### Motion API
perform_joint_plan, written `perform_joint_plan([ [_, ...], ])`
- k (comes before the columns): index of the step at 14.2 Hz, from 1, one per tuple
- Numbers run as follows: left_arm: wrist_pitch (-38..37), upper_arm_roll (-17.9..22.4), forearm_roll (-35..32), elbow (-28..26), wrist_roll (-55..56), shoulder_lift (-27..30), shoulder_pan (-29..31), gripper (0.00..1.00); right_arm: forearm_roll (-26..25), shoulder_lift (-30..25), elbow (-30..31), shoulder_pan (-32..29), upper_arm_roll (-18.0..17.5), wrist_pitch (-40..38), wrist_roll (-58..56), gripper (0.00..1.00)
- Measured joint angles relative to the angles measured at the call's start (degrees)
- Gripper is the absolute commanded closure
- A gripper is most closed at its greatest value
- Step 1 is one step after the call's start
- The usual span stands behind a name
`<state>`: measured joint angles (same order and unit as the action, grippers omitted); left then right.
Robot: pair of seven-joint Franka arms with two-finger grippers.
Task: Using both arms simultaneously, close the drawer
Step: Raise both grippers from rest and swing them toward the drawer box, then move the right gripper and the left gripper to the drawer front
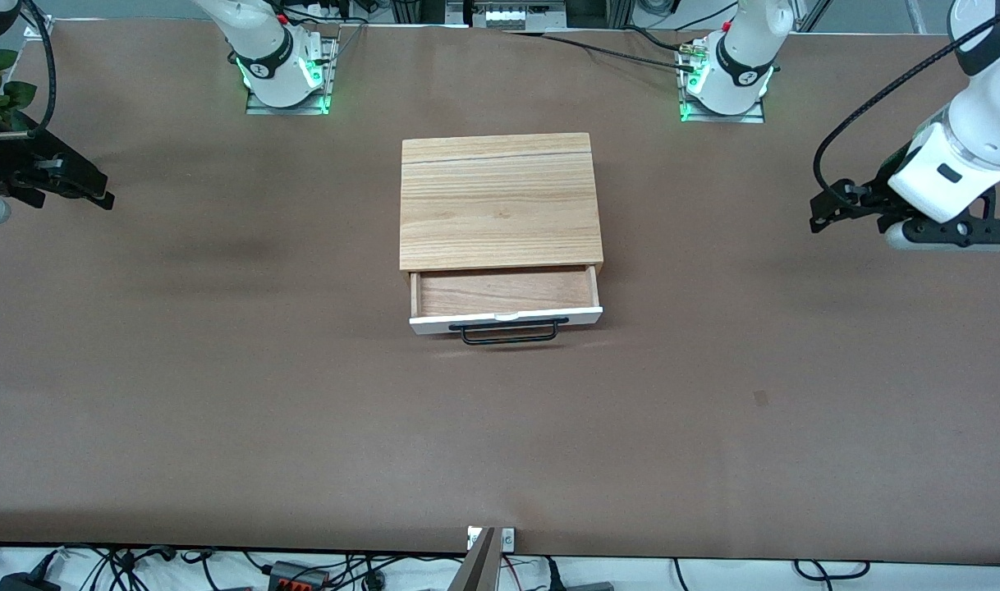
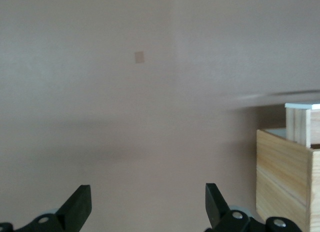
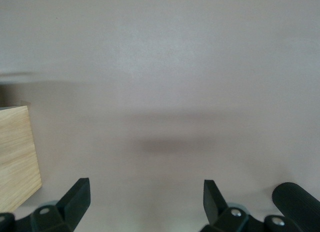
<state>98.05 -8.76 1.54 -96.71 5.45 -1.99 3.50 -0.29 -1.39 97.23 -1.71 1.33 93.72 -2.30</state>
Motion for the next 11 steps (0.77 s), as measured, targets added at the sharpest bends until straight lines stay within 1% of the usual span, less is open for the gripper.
perform_joint_plan([
  [2,0.0,-0.8,0.0,3.6,0.0,-3.9,-1.0,0.0,0.0,0.2,0.0,0.0,0.0,-0.4,0.0,0.0],
  [4,0.1,-1.0,0.6,6.3,0.3,-8.0,-2.9,0.0,0.1,1.3,0.1,0.1,-0.2,-2.4,0.0,0.0],
  [7,0.5,-1.2,1.8,10.1,0.7,-14.2,-6.1,0.0,1.3,5.0,0.2,1.7,-0.8,-3.3,0.0,0.0],
  [9,0.7,-1.2,1.9,12.5,0.8,-17.4,-7.9,0.0,5.6,8.1,0.2,3.7,-1.0,-1.3,0.0,0.0],
  [11,1.7,-1.3,1.9,14.3,1.1,-19.9,-9.2,0.0,10.1,11.2,0.2,5.9,-1.1,4.1,0.2,0.0],
])
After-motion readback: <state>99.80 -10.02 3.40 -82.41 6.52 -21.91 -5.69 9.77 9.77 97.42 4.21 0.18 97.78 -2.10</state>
